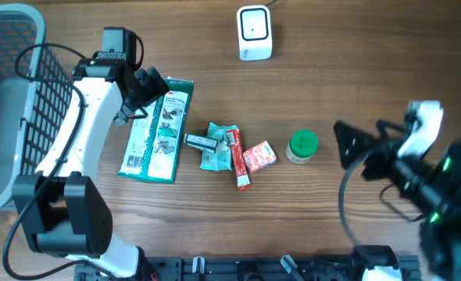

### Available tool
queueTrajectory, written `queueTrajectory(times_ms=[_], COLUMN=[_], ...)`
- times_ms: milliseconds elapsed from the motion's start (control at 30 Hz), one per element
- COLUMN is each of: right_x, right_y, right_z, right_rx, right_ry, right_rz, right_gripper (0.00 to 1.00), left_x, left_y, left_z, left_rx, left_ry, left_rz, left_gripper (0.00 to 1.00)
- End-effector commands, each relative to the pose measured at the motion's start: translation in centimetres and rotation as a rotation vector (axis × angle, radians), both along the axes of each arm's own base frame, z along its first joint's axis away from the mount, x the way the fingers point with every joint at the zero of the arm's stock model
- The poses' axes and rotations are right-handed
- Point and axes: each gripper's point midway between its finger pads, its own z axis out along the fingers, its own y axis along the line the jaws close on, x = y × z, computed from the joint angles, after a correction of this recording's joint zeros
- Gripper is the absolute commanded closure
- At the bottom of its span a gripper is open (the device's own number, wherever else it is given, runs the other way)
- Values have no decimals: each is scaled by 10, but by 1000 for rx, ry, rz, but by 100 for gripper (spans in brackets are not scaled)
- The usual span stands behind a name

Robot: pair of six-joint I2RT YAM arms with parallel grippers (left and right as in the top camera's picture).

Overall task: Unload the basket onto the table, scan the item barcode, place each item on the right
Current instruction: 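Reach the right gripper to the green-capped jar and grasp it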

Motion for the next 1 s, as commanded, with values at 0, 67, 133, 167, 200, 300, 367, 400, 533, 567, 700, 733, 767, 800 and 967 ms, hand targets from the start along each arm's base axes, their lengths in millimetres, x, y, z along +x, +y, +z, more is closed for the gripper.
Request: queueTrajectory(times_ms=[0, 67, 133, 167, 200, 300, 367, 400, 533, 567, 700, 733, 767, 800, 967], right_x=[19, 22, 25, 26, 27, 23, 23, 23, 28, 29, 40, 40, 41, 42, 51], right_y=[5, 20, 26, 25, 23, 15, 16, 17, 27, 28, 33, 34, 34, 34, 37], right_z=[7, -4, -27, -38, -53, -94, -120, -128, -177, -189, -230, -239, -243, -249, -266], right_rx=[-21, 44, 84, 76, 53, -61, -159, -180, -292, -321, -356, -362, -366, -368, -366], right_ry=[115, 195, 321, 370, 438, 623, 724, 758, 933, 971, 1064, 1089, 1101, 1110, 1119], right_rz=[58, 138, 158, 148, 120, 48, 42, 30, -4, -18, -6, -5, -5, -4, -4], right_gripper=[0, 23, 92, 96, 96, 41, 8, 3, 0, 0, 0, 0, 0, 0, 0], left_x=[-2, -2, -2, -2, -2, -2, -2, -2, -2, -2, -2, -2, -2, -2, -2], left_y=[0, 0, 0, 0, 0, 0, 0, 0, 0, 0, 0, 0, 0, 0, 0], left_z=[-2, -2, -2, -2, -2, -2, -2, -2, -2, -2, -2, -2, -2, -2, -2], left_rx=[-2, -2, -2, -2, -2, -2, -2, -2, -2, -2, -2, -2, -2, -2, -2], left_ry=[6, 6, 6, 6, 6, 6, 6, 6, 6, 6, 6, 6, 6, 6, 6], left_rz=[9, 9, 9, 9, 9, 9, 9, 9, 9, 9, 9, 9, 9, 9, 9], left_gripper=[0, 0, 0, 0, 0, 0, 0, 0, 0, 0, 0, 0, 0, 0, 0])
